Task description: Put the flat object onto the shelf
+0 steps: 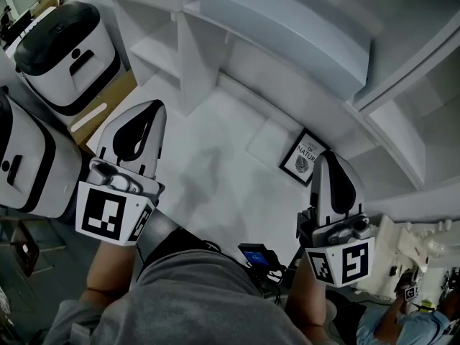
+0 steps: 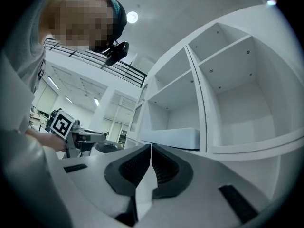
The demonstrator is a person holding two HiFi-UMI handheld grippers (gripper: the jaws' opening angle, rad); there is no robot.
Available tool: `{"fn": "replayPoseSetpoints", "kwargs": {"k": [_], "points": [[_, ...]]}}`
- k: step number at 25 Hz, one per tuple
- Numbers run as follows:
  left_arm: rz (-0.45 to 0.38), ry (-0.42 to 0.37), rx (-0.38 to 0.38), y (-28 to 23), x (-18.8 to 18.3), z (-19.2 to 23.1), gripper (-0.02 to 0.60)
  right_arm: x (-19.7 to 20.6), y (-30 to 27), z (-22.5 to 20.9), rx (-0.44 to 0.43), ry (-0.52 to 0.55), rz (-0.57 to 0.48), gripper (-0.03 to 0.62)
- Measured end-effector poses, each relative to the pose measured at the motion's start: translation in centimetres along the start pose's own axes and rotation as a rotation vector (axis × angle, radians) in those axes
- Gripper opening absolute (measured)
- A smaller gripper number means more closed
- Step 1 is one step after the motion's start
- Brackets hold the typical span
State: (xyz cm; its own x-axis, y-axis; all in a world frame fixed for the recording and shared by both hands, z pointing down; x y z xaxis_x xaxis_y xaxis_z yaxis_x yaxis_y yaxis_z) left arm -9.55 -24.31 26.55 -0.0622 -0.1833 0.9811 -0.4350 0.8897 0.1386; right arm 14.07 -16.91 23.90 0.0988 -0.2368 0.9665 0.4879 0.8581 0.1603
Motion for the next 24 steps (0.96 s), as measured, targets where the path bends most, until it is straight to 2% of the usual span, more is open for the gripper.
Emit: {"fn": "replayPoseSetpoints", "kwargs": {"k": [16, 24], "points": [[0.015, -0.003, 0.056, 0.3, 1.8, -3.1, 0.006, 1.6, 0.5, 0.7, 0.002, -0.031, 0.020, 0.032], [0.023, 0.000, 0.055, 0.4, 1.9, -3.4, 0.006, 1.9, 0.7, 0.6, 0.003, -0.032, 0.024, 0.032]]}}
Point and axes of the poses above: the fingertips, and each gripper's own axes: y backward along the fingers, z to its left, x out of its underside, the point moved 1 cm from there along y, backward along the fingers, and after that the axes turned 6 degrees about -x, right-handed, at the moved point
